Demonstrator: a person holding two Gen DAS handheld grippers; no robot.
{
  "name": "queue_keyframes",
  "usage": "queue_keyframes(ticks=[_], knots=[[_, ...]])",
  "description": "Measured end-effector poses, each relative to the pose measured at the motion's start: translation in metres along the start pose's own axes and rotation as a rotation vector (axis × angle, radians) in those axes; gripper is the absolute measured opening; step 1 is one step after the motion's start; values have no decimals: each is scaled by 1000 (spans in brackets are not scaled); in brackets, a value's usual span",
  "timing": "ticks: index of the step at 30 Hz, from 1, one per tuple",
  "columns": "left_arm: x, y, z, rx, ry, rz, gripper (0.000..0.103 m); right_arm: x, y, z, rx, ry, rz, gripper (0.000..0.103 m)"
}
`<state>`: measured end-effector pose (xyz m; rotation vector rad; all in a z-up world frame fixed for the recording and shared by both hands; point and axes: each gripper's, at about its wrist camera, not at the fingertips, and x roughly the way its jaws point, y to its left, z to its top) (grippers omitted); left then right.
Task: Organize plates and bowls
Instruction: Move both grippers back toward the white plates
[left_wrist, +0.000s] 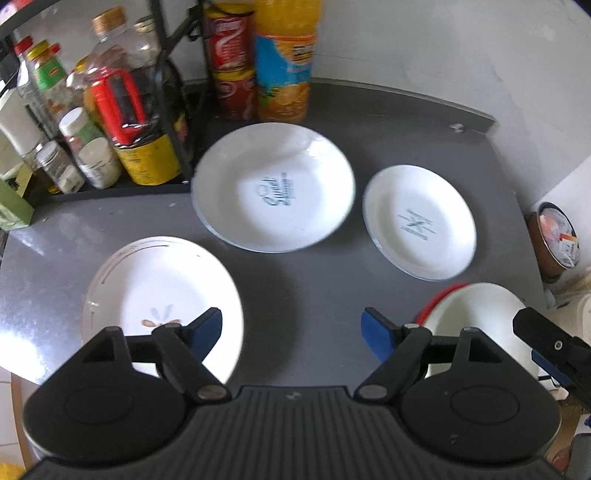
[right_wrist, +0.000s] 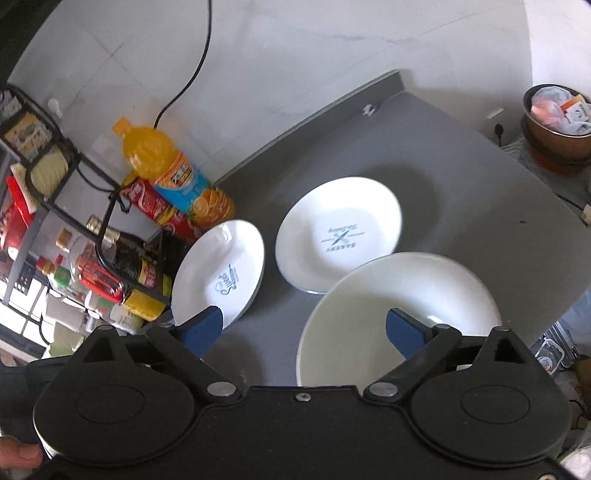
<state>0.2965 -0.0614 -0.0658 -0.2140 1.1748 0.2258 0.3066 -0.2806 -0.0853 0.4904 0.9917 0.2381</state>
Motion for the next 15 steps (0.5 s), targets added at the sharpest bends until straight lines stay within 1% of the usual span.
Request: queue_keyframes(ticks=[5, 9, 15], knots=[[3, 32, 4, -28, -2, 7, 81, 12, 22, -5, -30, 16, 22, 96], [5, 49, 9, 1, 16, -20, 81, 21, 36, -9, -48, 30, 31, 96], [5, 78, 17, -14, 5, -6, 81, 34, 60, -16, -77, 54, 37, 96]])
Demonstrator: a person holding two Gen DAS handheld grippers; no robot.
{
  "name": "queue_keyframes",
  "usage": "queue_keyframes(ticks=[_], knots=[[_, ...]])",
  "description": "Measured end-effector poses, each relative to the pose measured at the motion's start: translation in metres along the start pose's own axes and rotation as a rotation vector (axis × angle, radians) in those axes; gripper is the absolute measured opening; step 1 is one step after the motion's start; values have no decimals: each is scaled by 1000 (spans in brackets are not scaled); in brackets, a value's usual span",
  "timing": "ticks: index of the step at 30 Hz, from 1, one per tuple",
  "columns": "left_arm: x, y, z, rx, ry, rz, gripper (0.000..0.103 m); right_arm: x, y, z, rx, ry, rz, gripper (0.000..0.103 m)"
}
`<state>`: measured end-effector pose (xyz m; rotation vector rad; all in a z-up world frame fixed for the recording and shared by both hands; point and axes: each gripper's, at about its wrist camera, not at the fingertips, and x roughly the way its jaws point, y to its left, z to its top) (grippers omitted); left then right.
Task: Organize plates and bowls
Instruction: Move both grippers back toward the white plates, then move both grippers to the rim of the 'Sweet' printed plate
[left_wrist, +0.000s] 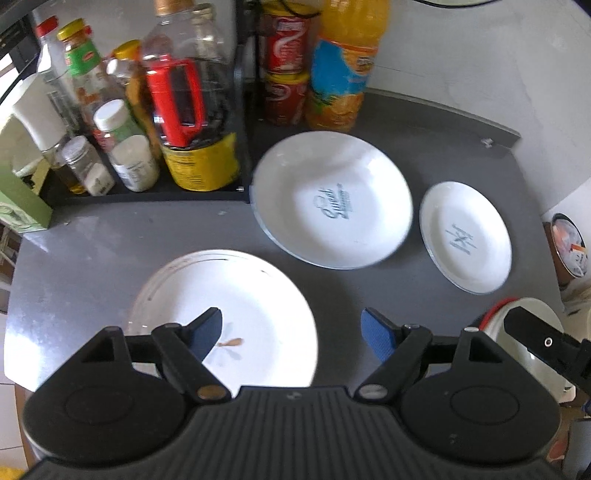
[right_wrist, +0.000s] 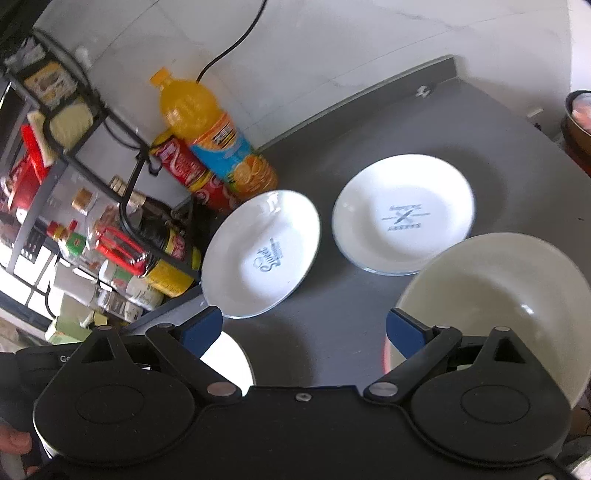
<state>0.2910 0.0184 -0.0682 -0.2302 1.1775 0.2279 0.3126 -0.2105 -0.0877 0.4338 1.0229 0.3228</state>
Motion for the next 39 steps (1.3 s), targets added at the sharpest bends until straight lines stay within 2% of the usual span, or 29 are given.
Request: queue_keyframes(ticks=[15, 22, 28, 39], knots=[[4, 68, -6, -8, 10, 23, 81, 30, 57, -25, -213, 77, -19, 96], [11, 93, -12, -1, 12, 10, 81, 46, 68, -36, -263, 57, -56, 95], [11, 109, -7, 19, -38, 17, 81, 65, 75, -46, -306, 44, -94, 93], [40, 119, 18, 148, -76, -32, 80, 92, 73, -49, -234, -1, -143, 79]])
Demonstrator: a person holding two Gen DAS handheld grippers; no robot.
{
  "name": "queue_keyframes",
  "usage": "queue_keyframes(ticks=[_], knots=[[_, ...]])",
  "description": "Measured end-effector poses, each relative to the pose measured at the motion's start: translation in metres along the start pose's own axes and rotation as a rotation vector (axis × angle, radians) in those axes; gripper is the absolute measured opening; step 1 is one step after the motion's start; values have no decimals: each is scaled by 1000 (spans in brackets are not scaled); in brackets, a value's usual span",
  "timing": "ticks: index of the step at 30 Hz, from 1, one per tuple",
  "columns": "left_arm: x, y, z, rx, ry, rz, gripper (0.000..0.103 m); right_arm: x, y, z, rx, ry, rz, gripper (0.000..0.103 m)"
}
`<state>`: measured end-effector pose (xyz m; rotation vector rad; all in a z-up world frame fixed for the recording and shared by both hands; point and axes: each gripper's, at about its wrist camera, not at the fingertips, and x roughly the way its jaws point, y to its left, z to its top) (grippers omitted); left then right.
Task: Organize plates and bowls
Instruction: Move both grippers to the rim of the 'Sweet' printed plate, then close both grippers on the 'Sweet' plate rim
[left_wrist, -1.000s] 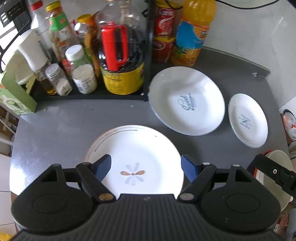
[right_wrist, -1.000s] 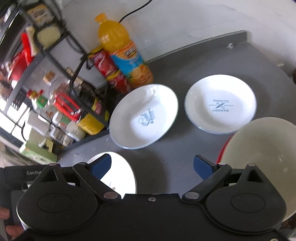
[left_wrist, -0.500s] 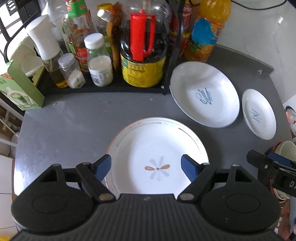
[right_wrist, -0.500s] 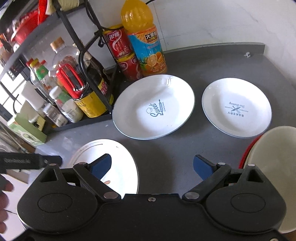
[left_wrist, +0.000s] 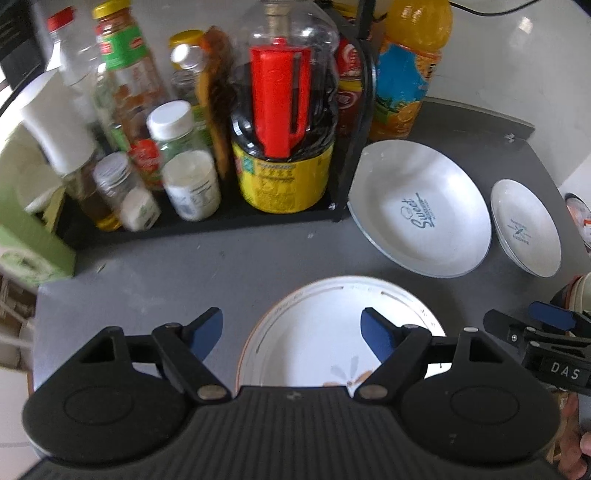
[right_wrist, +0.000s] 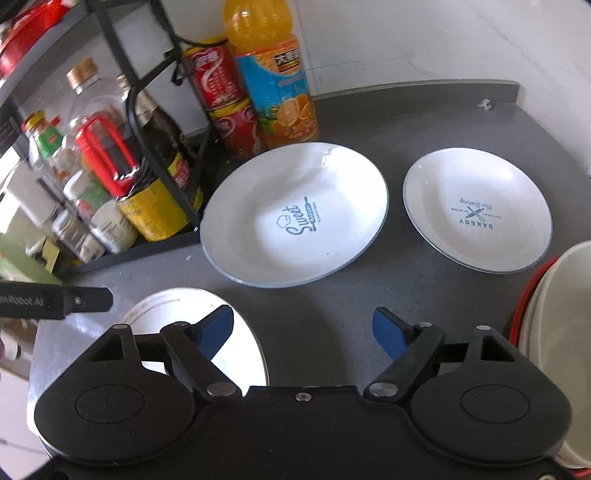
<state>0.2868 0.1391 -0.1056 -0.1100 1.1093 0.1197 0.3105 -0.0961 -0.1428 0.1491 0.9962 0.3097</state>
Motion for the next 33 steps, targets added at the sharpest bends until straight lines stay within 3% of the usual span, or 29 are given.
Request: queue_keyframes(ticks=[7, 11, 17, 25, 33], knots=[[29, -8, 19, 83, -25, -70, 77, 15, -11, -1, 125, -54, -20, 68], [46, -19, 26, 112, -29, -104, 69, 29, -20, -2, 213, -57, -17, 59], [71, -28, 37, 102, -21, -134, 52, 42, -27, 1, 286, -88, -9, 52], [95, -32, 50, 78, -41, -177, 45, 67, -43, 16, 350, -90, -26, 34], [112, -45, 52, 103, -41, -187, 38, 83, -59, 20, 417, -86, 1, 26]])
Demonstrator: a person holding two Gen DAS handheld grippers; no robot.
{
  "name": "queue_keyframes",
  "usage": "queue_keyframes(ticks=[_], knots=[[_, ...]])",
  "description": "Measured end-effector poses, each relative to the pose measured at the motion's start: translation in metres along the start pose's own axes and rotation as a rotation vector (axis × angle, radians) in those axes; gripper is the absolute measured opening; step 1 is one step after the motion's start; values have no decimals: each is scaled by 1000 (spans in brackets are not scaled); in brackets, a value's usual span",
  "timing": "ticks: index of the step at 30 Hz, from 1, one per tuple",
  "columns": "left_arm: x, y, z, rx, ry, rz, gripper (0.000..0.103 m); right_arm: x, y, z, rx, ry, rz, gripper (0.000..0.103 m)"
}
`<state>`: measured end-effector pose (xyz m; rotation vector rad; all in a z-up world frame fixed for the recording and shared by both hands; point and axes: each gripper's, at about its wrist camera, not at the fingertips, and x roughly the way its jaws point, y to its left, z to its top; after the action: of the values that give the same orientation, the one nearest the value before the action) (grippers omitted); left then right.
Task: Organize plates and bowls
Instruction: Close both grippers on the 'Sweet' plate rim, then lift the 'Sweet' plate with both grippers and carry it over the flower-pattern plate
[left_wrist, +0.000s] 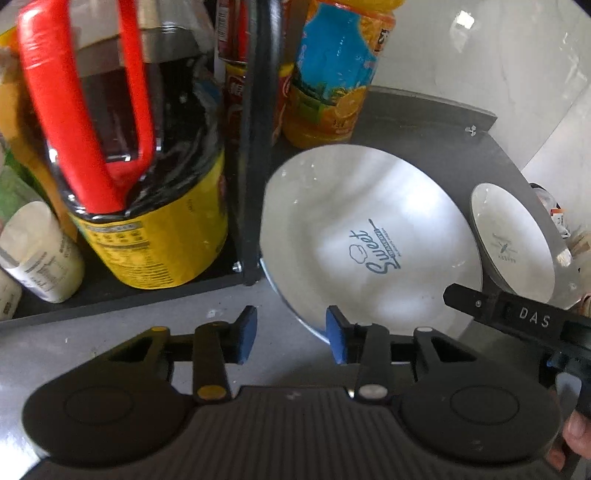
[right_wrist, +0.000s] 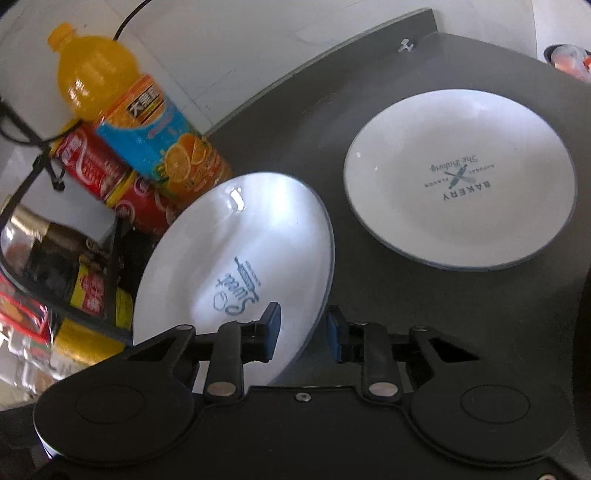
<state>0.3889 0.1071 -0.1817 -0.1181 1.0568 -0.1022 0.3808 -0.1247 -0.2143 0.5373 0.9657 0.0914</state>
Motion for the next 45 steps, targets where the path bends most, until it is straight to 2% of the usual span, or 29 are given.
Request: queue_keyframes(ticks=[3, 6, 9, 16, 20, 21, 22, 23, 28, 39, 45], knots=[[7, -4, 2, -10, 6, 6, 31, 7, -1, 2, 12, 9, -1, 24], [15, -5, 5, -38, 17, 8, 26, 14, -7, 6, 78, 20, 11, 24], [22, -6, 7, -40, 16, 4, 25, 22, -9, 9, 94, 24, 9, 21], [32, 0, 8, -78, 21, -17, 25, 24, -15, 16, 117, 15, 28, 20], [34, 1, 9, -91, 17, -19, 25, 23, -16, 16, 99, 27, 37, 20], [34, 2, 8, -94, 15, -20, 25, 23, -16, 16, 92, 33, 39, 18], [33, 3, 7, -96, 11, -20, 25, 22, -15, 17, 87, 40, 26, 10], [33, 3, 7, -95, 7, -18, 25, 22, -15, 18, 85, 44, 15, 10], [33, 5, 7, -112, 13, -15, 24, 13, -13, 14, 80, 44, 4, 9], [13, 15, 8, -163, -20, -69, 13, -17, -1, 8, 26, 8, -42, 10], [-2, 16, 3, -184, -31, -71, 11, -28, -1, 0, 2, 5, -31, 10]])
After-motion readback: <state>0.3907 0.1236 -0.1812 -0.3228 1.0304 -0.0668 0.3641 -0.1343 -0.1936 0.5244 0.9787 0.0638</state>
